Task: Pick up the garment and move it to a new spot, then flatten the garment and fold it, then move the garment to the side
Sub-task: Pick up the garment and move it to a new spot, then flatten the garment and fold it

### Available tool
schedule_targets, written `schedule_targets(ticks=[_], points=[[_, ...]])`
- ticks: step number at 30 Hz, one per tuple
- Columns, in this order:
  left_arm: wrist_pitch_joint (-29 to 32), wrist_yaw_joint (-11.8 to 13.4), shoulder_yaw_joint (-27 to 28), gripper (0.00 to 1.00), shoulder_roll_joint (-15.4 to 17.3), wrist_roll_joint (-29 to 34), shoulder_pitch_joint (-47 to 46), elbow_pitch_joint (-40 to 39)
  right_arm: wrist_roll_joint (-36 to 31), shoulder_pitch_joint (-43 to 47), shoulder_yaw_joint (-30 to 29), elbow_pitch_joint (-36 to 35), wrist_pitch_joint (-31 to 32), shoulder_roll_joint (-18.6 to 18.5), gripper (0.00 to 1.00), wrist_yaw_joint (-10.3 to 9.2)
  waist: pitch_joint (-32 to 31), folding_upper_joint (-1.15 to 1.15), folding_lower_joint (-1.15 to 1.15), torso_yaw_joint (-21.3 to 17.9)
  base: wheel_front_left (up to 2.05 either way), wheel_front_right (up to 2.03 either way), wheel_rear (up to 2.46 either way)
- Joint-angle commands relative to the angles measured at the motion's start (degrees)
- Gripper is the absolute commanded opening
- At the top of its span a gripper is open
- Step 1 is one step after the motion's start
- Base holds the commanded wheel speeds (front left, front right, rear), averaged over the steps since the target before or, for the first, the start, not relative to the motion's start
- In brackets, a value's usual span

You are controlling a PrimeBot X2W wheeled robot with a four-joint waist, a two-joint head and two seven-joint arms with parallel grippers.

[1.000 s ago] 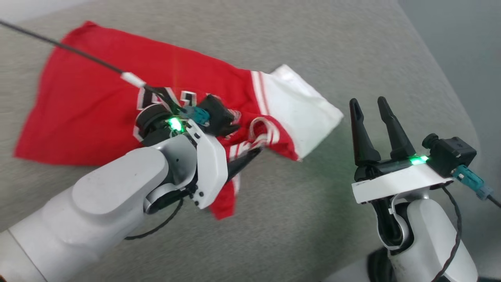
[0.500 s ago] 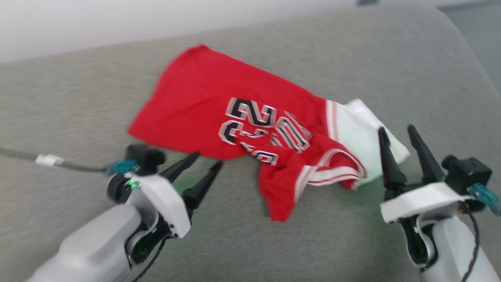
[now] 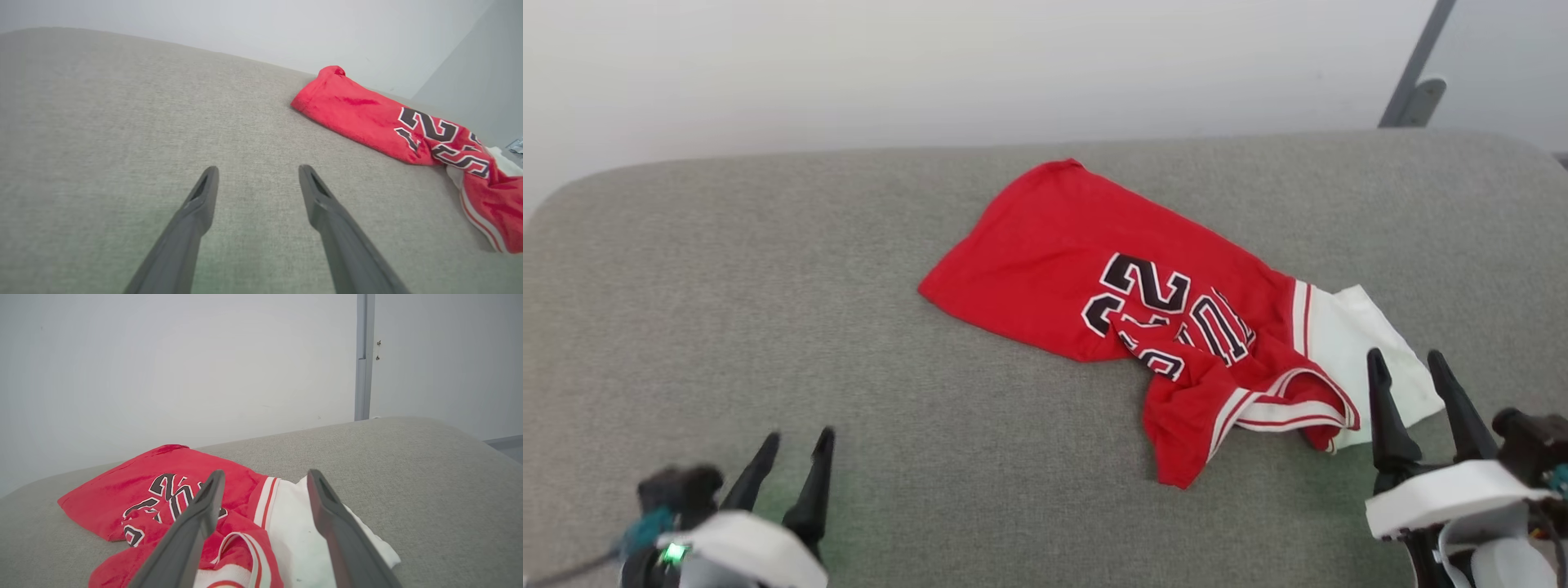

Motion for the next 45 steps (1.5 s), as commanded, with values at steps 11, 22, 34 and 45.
schedule_targets(ticks=[11, 22, 34, 45], points=[[-0.3, -1.22, 16.73, 1.0, -5.69, 19.5, 12.48, -12.72, -1.35, 4.32, -2.5, -3.08, -0.29, 0.08, 1.0, -0.02, -3.07, 0.0, 0.0, 0.09, 0.0, 0.0, 0.0], [-0.3, -2.64, 22.31, 1.0, -9.7, 24.8, 15.89, -16.99, -1.73, 4.76, -2.62, -4.04, 0.15, 0.39, 1.0, -0.02, -3.82, 0.0, 0.0, 0.21, 0.0, 0.0, 0.0], [-0.31, -2.71, 21.99, 1.0, -11.13, 23.55, 15.56, -17.25, -4.74, 0.89, 7.48, -7.08, 9.67, -6.7, 1.0, -0.02, -2.38, 0.0, 0.0, 1.6, 0.0, 0.0, 0.0], [-0.31, -2.72, 20.78, 1.0, -14.56, 23.24, 12.09, -16.6, 3.49, -8.75, 32.81, -18.88, 40.82, -22.53, 1.0, -0.03, 2.15, 0.0, 0.0, 7.33, 0.0, 0.0, 0.0]])
